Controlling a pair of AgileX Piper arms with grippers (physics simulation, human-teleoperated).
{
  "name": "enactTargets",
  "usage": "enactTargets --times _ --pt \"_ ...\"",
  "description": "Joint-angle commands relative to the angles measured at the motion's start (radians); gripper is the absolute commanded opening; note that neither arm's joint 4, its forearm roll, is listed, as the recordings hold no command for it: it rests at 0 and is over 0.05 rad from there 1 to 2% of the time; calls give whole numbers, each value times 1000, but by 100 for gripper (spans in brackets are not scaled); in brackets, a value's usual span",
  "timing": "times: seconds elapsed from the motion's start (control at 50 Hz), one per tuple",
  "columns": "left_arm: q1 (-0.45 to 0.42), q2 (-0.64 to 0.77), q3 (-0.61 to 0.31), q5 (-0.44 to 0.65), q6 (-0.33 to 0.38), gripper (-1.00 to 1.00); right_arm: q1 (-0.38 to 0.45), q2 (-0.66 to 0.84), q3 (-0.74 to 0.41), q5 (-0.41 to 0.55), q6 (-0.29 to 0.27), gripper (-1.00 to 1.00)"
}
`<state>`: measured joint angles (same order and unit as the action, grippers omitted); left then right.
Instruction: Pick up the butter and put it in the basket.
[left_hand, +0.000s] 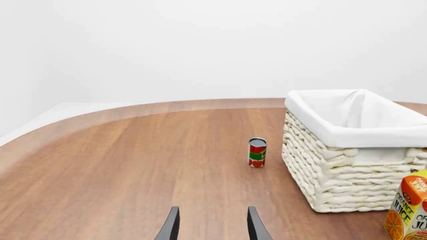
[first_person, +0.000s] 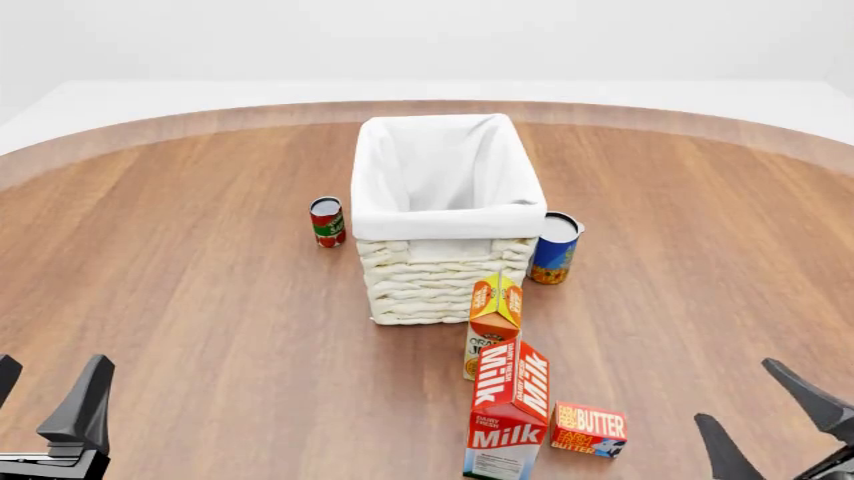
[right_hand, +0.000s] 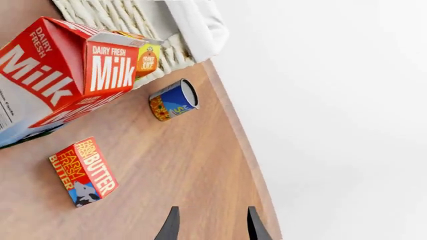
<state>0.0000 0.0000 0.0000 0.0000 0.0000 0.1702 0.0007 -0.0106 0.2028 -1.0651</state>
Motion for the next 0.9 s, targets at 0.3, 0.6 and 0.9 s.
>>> enactTargets --times 0.3,0.6,0.9 --pt "0 0 0 0 0 100 168 205 10 59 -84 100" --pt "0 0 0 0 0 100 332 320 -81 234 -88 100" --pt "0 0 0 0 0 100 399 425 -188 319 -57 100"
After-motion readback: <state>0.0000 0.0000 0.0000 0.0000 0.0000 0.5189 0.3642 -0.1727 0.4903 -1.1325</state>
